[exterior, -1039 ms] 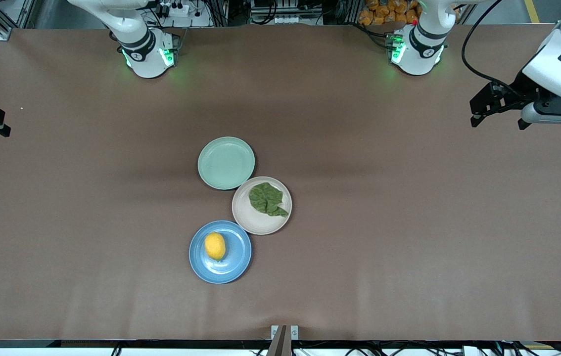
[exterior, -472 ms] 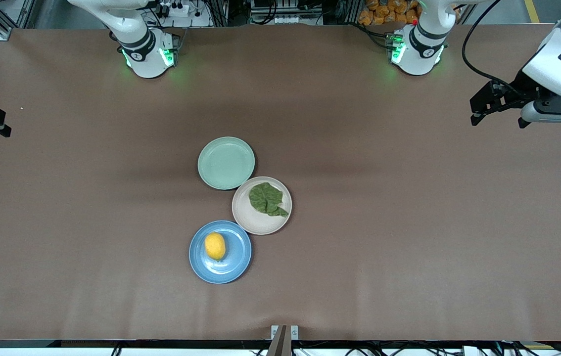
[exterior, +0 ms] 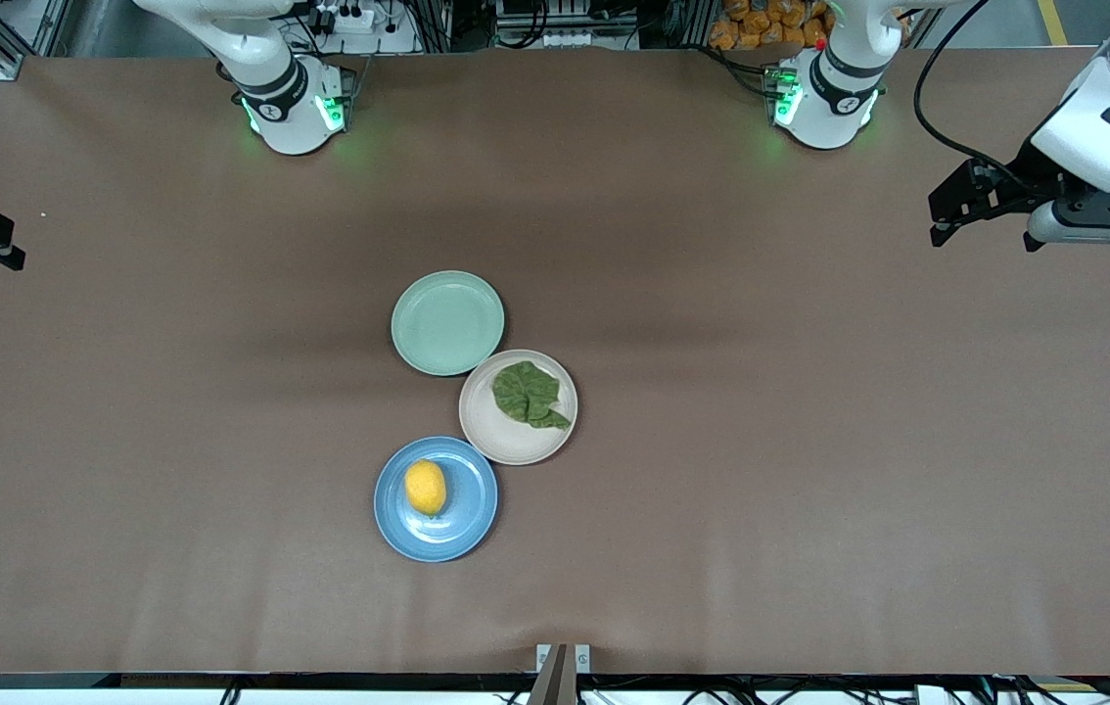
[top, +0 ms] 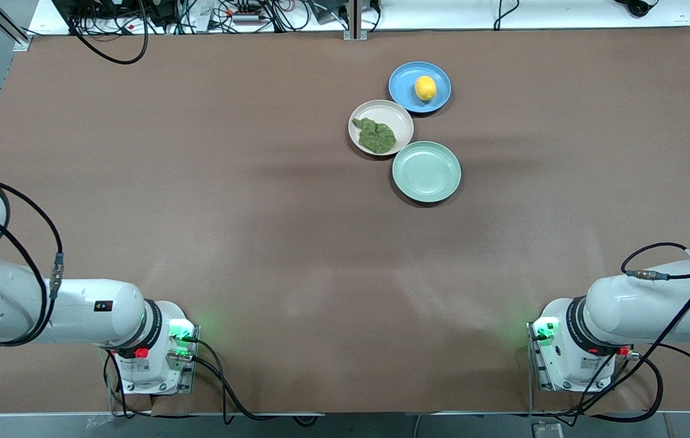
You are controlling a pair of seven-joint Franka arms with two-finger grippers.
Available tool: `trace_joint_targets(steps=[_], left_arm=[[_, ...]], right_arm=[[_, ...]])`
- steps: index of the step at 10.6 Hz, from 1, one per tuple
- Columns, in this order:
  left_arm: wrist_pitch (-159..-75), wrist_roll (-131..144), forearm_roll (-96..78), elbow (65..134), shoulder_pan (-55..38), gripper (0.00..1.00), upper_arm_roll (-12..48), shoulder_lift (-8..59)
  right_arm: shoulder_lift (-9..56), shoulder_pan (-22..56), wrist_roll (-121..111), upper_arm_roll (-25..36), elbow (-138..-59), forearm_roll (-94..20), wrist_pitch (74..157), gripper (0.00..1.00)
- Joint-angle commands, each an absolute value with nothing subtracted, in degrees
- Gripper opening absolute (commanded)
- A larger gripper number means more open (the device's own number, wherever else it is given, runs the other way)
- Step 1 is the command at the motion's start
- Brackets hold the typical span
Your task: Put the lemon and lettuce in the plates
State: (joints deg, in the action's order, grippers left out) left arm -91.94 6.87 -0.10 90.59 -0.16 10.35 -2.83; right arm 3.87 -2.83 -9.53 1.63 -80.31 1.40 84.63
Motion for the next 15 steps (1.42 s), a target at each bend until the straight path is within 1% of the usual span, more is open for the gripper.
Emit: trace_joint_targets(steps=[1,5,15], left_arm=[[-90.53,5.71,0.35,89.03,0.09,1.00,10.55,-2.29],[-90.53,5.63,0.26,89.03,0.09,1.00,10.55,-2.29],[-90.53,5.54,0.26,89.03,0.18,1.00,10.46,-2.20]], right_arm=[[3.96,-3.43,-8.79,1.41,-79.89,0.53,83.41,1.00],[3.96,-3.60,-8.61,1.49,-79.72,-0.34,82.09,1.00],[3.96,-3.43,-7.65,1.93,-79.72,-1.23,82.44,1.00]])
